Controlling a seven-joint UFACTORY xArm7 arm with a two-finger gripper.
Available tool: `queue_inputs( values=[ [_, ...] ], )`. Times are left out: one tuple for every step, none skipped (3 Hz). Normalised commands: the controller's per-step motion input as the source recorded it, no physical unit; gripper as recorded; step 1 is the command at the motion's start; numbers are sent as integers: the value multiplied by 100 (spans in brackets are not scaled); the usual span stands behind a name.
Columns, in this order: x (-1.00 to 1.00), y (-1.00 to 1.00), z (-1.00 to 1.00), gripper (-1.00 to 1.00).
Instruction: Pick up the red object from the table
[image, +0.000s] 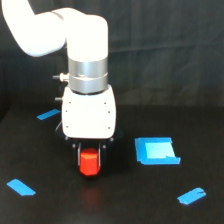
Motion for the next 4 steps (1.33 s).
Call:
queue_inputs(
  values=[
    [4,18,93,-98],
    [15,15,87,-100],
    [11,25,100,-92],
    [8,23,85,-93]
  ],
)
